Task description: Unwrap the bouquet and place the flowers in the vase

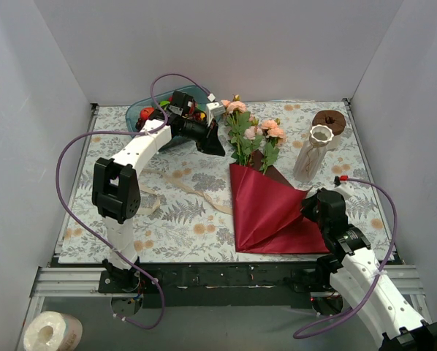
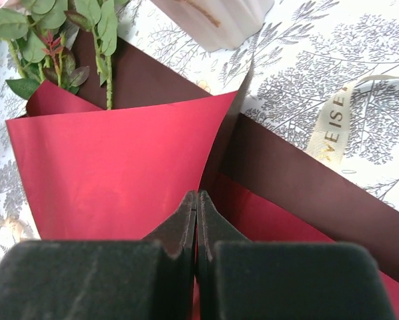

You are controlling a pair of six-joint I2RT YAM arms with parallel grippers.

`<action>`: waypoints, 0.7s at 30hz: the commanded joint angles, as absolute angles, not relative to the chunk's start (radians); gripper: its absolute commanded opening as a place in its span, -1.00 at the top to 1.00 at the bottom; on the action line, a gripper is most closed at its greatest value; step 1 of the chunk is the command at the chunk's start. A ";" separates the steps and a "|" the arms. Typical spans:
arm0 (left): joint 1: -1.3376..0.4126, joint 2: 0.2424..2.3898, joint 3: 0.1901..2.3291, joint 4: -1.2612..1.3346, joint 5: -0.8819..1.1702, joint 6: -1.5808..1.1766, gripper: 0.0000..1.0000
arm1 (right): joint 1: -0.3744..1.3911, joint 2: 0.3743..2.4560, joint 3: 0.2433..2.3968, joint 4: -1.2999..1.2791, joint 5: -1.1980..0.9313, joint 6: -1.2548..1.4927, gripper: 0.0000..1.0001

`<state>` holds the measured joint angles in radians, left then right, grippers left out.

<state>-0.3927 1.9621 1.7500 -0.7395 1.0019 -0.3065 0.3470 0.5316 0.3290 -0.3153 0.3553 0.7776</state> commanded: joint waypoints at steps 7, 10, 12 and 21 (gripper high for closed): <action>-0.391 1.855 1.721 -0.709 0.839 -0.449 0.67 | 0.342 0.546 0.437 -0.196 0.149 0.657 0.97; -0.379 1.827 1.724 -0.698 0.776 -0.486 0.57 | 0.345 0.548 0.474 -0.126 0.023 0.612 0.97; -0.376 1.804 1.730 -0.704 0.698 -0.511 0.46 | 0.347 0.545 0.503 -0.088 -0.096 0.566 0.97; -0.315 1.670 1.637 -0.699 0.594 -0.591 0.19 | 0.443 0.701 0.661 0.021 -0.330 0.486 0.97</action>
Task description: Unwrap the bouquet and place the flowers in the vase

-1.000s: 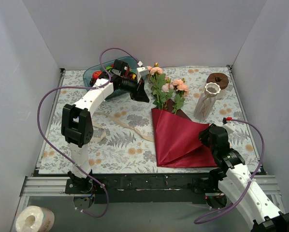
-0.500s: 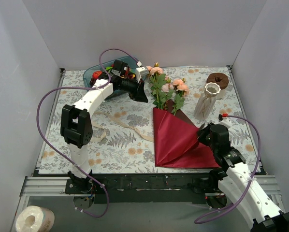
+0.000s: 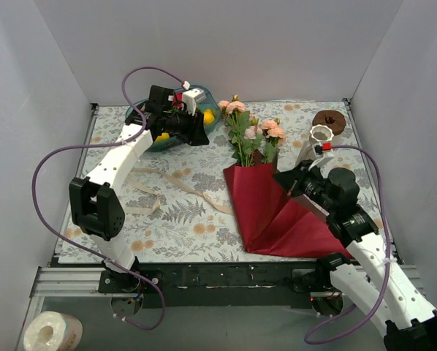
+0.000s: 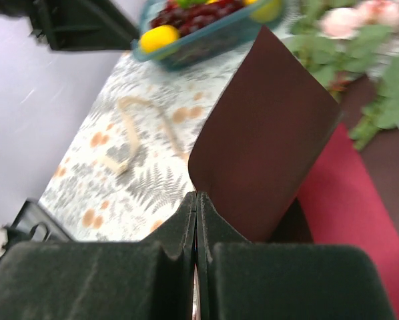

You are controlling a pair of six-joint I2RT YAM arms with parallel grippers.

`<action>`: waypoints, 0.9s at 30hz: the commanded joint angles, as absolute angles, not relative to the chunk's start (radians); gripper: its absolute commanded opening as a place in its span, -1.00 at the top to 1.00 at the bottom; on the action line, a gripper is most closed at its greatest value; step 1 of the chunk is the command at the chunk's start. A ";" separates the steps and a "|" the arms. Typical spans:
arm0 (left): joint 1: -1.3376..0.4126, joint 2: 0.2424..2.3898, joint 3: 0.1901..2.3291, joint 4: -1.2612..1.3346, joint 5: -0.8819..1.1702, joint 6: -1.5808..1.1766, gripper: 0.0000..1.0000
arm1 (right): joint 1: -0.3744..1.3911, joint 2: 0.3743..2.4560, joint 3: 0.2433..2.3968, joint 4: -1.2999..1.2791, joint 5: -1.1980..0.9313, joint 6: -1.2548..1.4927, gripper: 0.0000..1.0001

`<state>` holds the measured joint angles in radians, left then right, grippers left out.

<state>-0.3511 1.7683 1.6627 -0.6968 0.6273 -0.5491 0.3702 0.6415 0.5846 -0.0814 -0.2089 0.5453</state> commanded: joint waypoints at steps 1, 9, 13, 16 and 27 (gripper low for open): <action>-0.305 1.687 1.663 -0.766 0.606 -0.591 0.18 | 0.472 0.728 0.681 0.021 -0.310 0.485 0.97; -0.210 1.609 1.652 -0.862 0.641 -0.600 -0.10 | 0.871 0.937 0.816 0.067 -0.048 0.449 0.97; -0.169 1.595 1.690 -1.009 0.572 -0.546 -0.10 | 1.017 1.104 0.877 0.118 0.026 0.445 0.97; -0.105 1.531 1.675 -1.005 0.548 -0.542 -0.11 | 1.092 1.225 0.937 0.165 0.043 0.451 0.97; -0.002 1.430 1.701 -1.187 0.485 -0.419 -0.15 | 1.181 1.642 1.196 0.239 -0.032 0.477 0.21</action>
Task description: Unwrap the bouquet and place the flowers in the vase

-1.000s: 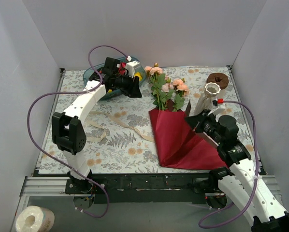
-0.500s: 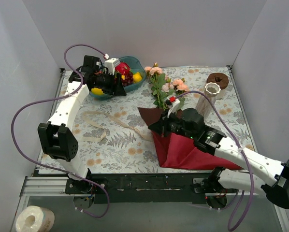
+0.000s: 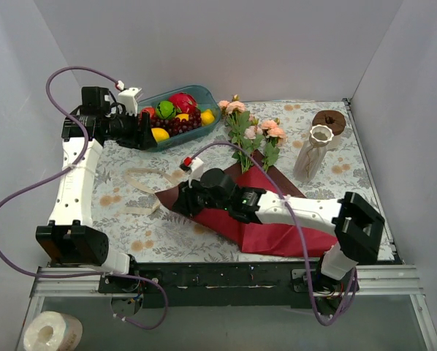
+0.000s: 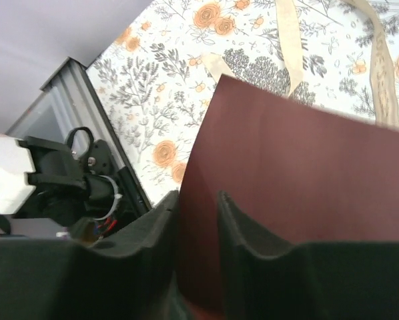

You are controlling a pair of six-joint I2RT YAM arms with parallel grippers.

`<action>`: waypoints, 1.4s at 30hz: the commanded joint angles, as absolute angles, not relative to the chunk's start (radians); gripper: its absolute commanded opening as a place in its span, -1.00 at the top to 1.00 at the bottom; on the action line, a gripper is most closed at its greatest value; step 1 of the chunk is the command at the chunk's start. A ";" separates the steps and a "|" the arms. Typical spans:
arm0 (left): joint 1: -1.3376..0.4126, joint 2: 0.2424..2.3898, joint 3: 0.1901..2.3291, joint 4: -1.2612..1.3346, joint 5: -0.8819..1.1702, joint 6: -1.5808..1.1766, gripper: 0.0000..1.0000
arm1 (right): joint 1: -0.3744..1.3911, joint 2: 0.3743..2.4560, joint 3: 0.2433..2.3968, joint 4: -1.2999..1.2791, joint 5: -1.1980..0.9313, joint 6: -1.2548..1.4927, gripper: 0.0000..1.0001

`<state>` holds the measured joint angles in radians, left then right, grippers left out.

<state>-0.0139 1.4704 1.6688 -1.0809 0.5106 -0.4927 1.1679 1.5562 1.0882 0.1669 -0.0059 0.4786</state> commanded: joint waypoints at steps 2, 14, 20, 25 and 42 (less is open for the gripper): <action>0.032 1.437 1.712 -1.204 0.494 -0.402 -0.16 | 1.189 1.666 1.255 0.213 -0.026 0.465 -0.14; 0.037 1.620 1.936 -1.232 0.653 -0.472 -0.52 | 1.187 1.356 1.215 0.011 0.116 0.379 -0.84; -0.230 1.697 1.910 -1.267 0.758 -0.446 -0.55 | 1.154 1.097 1.192 -0.147 0.283 0.350 -0.89; -0.391 1.839 1.871 -1.129 0.784 -0.495 -0.55 | 1.126 0.847 1.163 -0.280 0.373 0.324 -0.82; -0.558 2.244 2.028 -1.037 0.756 -0.456 -0.47 | 1.126 0.589 1.097 -0.522 0.514 0.423 -0.62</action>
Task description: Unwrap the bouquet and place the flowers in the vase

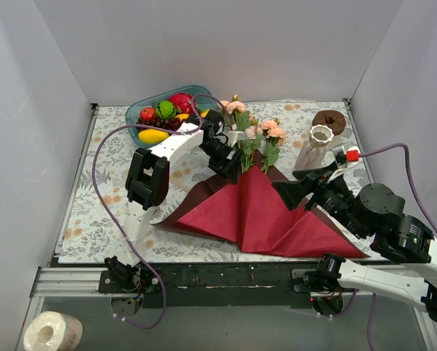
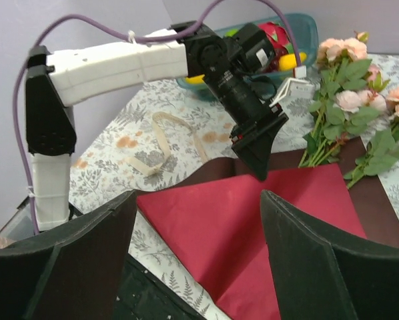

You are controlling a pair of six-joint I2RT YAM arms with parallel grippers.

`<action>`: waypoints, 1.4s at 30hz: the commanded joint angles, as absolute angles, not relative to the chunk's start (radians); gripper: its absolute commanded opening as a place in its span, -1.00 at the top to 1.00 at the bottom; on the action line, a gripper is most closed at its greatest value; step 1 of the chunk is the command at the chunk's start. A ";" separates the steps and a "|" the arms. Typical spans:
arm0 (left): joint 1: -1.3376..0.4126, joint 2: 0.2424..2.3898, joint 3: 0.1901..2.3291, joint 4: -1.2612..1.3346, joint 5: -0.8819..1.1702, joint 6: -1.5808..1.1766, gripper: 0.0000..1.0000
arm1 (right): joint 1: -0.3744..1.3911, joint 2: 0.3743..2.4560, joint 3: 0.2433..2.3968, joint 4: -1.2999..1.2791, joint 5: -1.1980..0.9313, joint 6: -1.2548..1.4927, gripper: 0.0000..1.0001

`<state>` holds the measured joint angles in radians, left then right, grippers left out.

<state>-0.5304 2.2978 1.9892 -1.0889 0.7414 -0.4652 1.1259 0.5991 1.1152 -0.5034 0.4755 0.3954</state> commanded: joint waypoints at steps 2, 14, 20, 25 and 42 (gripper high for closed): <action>-0.558 2.244 2.032 -1.034 0.758 -0.456 -0.46 | 1.126 0.577 1.082 -0.506 0.517 0.429 -0.61; -0.601 2.246 2.022 -1.054 0.776 -0.446 -0.13 | 1.126 0.560 1.026 -0.522 0.563 0.463 -0.48; -0.621 2.214 1.977 -1.025 0.747 -0.436 0.25 | 1.126 0.549 1.005 -0.515 0.572 0.479 -0.46; -0.624 2.177 1.959 -1.008 0.701 -0.428 0.75 | 1.126 0.545 0.997 -0.511 0.572 0.486 -0.43; -0.644 1.789 1.701 -0.911 0.788 -0.266 1.00 | 1.126 0.557 1.055 -0.572 0.644 0.440 -0.41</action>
